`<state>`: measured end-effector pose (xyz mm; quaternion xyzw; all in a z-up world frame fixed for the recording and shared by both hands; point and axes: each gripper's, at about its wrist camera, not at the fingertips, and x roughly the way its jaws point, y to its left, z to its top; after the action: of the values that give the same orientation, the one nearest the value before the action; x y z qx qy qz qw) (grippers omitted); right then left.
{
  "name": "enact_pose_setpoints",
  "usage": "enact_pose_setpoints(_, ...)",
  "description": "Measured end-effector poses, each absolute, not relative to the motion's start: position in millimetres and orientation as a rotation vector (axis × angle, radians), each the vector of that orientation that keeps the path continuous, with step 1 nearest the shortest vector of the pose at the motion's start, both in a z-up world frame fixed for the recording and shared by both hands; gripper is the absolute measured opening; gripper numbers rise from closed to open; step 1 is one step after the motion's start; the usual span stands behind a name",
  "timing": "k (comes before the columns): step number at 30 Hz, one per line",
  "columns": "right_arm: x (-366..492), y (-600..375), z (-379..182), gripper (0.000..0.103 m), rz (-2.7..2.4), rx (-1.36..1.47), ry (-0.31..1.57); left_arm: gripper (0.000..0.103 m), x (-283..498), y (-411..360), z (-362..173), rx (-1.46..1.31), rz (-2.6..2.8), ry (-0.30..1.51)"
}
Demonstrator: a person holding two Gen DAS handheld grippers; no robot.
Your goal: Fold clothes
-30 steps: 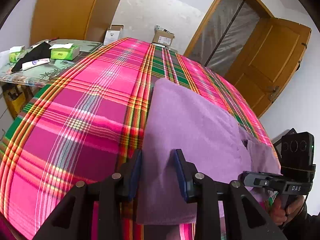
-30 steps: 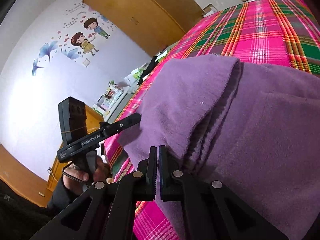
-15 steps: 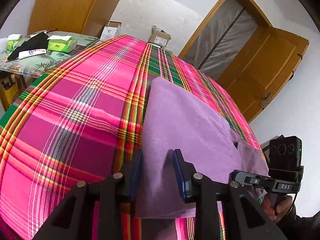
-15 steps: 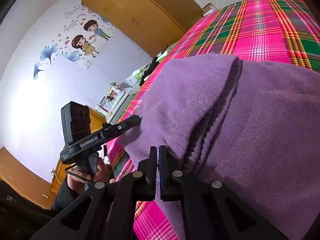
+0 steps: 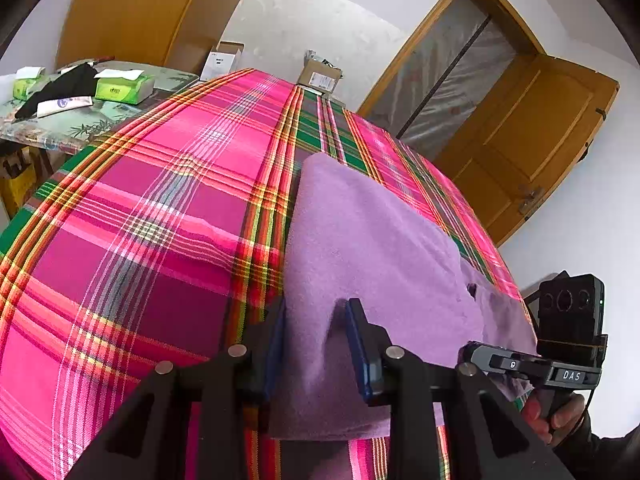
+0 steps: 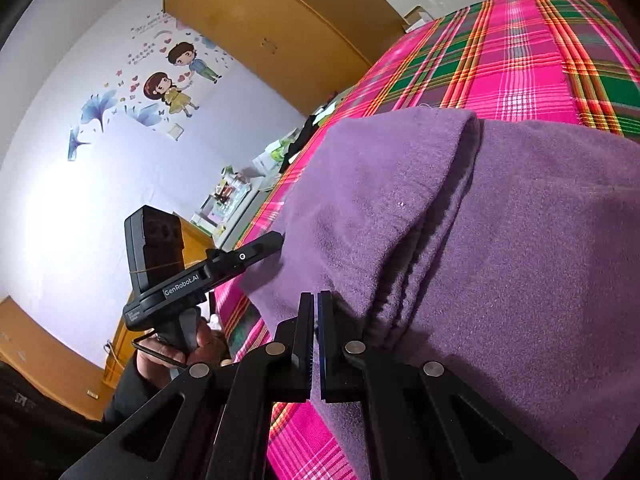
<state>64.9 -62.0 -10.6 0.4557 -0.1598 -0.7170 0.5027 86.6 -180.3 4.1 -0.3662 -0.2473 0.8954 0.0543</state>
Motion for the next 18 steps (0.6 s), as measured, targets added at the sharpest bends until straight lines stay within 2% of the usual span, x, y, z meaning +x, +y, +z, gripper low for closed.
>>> enact_pose_setpoints(11,64.9,-65.2,-11.8,0.001,-1.728,1.100,-0.398,0.031,85.8,-164.5,8.5,-1.139,2.795,-0.625)
enact_pose_setpoints(18,62.8,-68.2,-11.7,0.001,-1.724,1.099,-0.403,0.031,87.6,-168.8,6.7,-1.120,2.791,-0.699)
